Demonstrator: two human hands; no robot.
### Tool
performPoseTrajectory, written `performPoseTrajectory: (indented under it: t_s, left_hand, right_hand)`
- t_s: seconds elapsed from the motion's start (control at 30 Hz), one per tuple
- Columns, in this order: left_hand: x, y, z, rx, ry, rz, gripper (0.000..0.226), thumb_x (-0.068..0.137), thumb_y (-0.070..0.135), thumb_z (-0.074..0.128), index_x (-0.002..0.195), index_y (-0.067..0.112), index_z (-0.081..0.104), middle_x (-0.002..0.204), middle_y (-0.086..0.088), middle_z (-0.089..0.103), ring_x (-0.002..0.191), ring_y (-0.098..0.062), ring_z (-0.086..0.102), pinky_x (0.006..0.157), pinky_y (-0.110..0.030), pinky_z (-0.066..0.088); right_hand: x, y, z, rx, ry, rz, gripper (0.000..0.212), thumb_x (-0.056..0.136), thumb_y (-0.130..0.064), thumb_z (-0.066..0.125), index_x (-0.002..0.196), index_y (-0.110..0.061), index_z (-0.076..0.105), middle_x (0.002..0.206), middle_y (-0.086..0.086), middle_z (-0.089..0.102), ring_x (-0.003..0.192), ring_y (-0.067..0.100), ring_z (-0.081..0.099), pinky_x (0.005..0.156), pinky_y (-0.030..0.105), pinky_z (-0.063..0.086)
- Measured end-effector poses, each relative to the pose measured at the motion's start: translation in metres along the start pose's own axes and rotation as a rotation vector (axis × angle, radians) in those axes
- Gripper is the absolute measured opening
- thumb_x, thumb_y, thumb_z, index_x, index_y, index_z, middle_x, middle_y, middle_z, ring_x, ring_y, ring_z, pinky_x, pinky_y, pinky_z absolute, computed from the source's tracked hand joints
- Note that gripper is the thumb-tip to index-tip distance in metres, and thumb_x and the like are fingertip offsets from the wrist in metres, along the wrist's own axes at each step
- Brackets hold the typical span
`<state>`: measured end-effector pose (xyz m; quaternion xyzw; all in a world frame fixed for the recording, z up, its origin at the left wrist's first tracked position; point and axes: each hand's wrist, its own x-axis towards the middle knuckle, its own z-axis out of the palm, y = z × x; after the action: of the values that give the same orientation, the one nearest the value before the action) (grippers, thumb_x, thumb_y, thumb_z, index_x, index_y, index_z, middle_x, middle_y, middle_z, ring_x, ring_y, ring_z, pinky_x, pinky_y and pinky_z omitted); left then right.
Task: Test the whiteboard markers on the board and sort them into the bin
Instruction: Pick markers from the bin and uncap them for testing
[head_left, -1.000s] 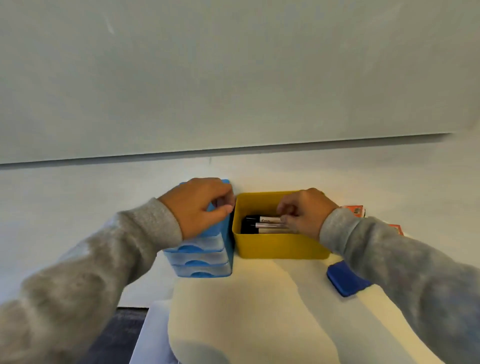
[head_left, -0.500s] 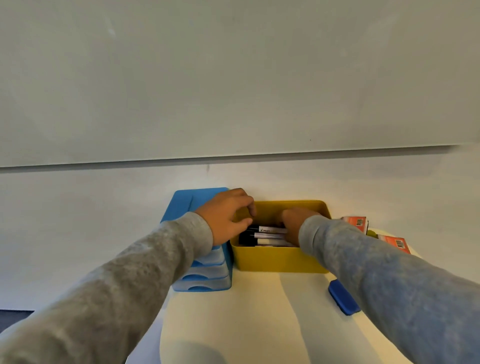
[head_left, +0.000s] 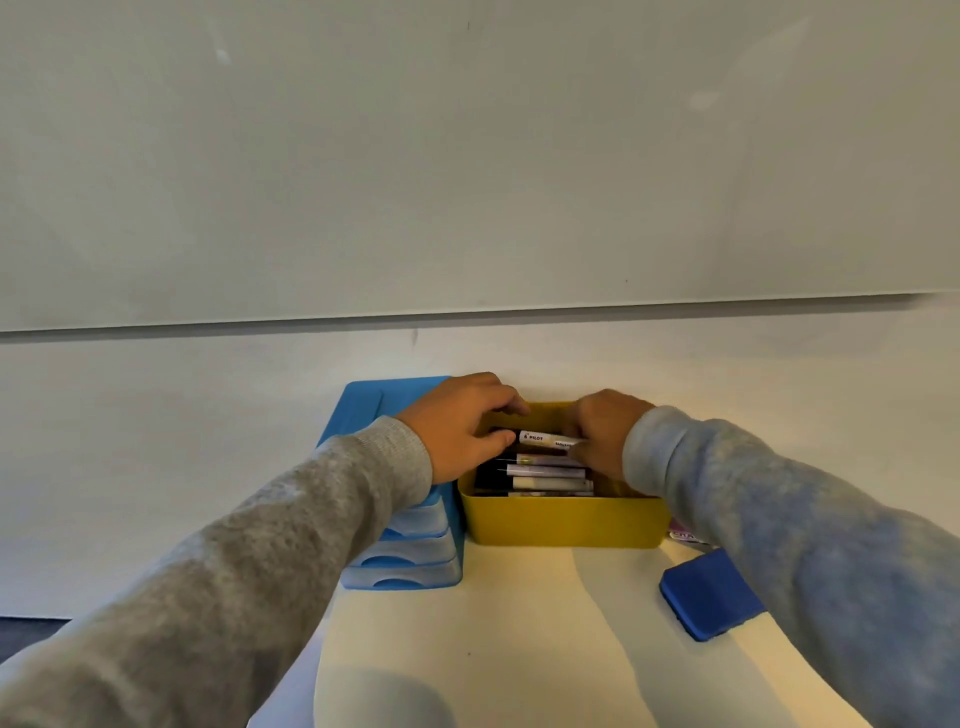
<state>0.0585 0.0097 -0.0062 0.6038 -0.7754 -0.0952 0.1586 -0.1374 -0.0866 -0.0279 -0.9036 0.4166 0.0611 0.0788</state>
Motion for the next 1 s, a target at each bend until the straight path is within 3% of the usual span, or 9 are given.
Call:
performPoseTrajectory:
  t_s: [0.13, 0.23, 0.5, 0.63, 0.73, 0.83, 1.0]
  left_hand:
    - [0.003, 0.003, -0.001, 0.013, -0.012, 0.023, 0.041, 0.095, 0.03, 0.062, 0.135, 0.03, 0.055, 0.12, 0.006, 0.058, 0.112, -0.012, 0.053, 0.1, -0.036, 0.048]
    - [0.005, 0.007, -0.006, 0.01, 0.012, 0.027, 0.041, 0.094, 0.033, 0.063, 0.134, 0.029, 0.055, 0.118, 0.007, 0.058, 0.111, -0.011, 0.054, 0.1, -0.037, 0.048]
    - [0.003, 0.032, -0.023, 0.066, 0.04, 0.048, 0.026, 0.103, 0.041, 0.044, 0.111, 0.021, 0.059, 0.087, 0.006, 0.063, 0.074, -0.012, 0.058, 0.071, -0.041, 0.054]
    - [0.004, 0.047, -0.034, 0.144, 0.041, 0.055, 0.02, 0.104, 0.044, 0.04, 0.098, 0.029, 0.052, 0.078, 0.008, 0.058, 0.069, -0.012, 0.056, 0.066, -0.038, 0.051]
    - [0.002, 0.058, -0.035, 0.201, -0.014, 0.061, 0.03, 0.103, 0.048, 0.037, 0.106, 0.025, 0.056, 0.083, 0.003, 0.062, 0.072, -0.014, 0.058, 0.069, -0.039, 0.053]
    - [0.0, 0.064, -0.033, 0.236, -0.066, 0.068, 0.033, 0.103, 0.051, 0.033, 0.113, 0.027, 0.054, 0.087, 0.002, 0.063, 0.075, -0.015, 0.06, 0.072, -0.039, 0.054]
    - [-0.004, 0.072, -0.043, 0.198, 0.016, 0.105, 0.021, 0.103, 0.048, 0.035, 0.105, 0.031, 0.047, 0.081, 0.009, 0.056, 0.071, -0.01, 0.054, 0.067, -0.036, 0.051]
  right_hand:
    - [-0.022, 0.018, -0.026, 0.186, 0.121, -0.108, 0.009, 0.095, -0.03, 0.063, 0.087, -0.031, 0.061, 0.083, -0.004, 0.063, 0.082, 0.021, 0.061, 0.08, 0.04, 0.053]
    - [-0.037, 0.027, -0.043, 0.262, 0.175, -0.145, 0.007, 0.096, -0.03, 0.063, 0.091, -0.027, 0.067, 0.081, -0.003, 0.066, 0.077, 0.017, 0.06, 0.075, 0.037, 0.051]
    - [-0.065, 0.035, -0.062, 0.828, 0.296, -0.194, 0.01, 0.096, -0.017, 0.066, 0.09, -0.017, 0.074, 0.07, 0.002, 0.071, 0.06, 0.013, 0.06, 0.059, 0.025, 0.049]
    - [-0.066, 0.03, -0.053, 0.61, 0.301, -0.201, 0.008, 0.093, -0.027, 0.068, 0.089, -0.023, 0.073, 0.074, 0.002, 0.07, 0.067, 0.017, 0.062, 0.067, 0.033, 0.05]
    - [-0.069, 0.023, -0.049, 0.422, 0.288, -0.244, 0.011, 0.094, -0.034, 0.066, 0.096, -0.025, 0.072, 0.081, -0.002, 0.068, 0.075, 0.016, 0.061, 0.07, 0.034, 0.047]
    - [-0.075, 0.02, -0.05, 0.366, 0.295, -0.268, 0.017, 0.096, -0.04, 0.062, 0.103, -0.028, 0.071, 0.086, -0.006, 0.068, 0.078, 0.014, 0.061, 0.074, 0.037, 0.051]
    - [-0.089, 0.019, -0.057, 0.354, 0.408, -0.288, 0.021, 0.1, -0.043, 0.052, 0.108, -0.031, 0.067, 0.084, -0.001, 0.068, 0.076, 0.017, 0.061, 0.072, 0.041, 0.053]
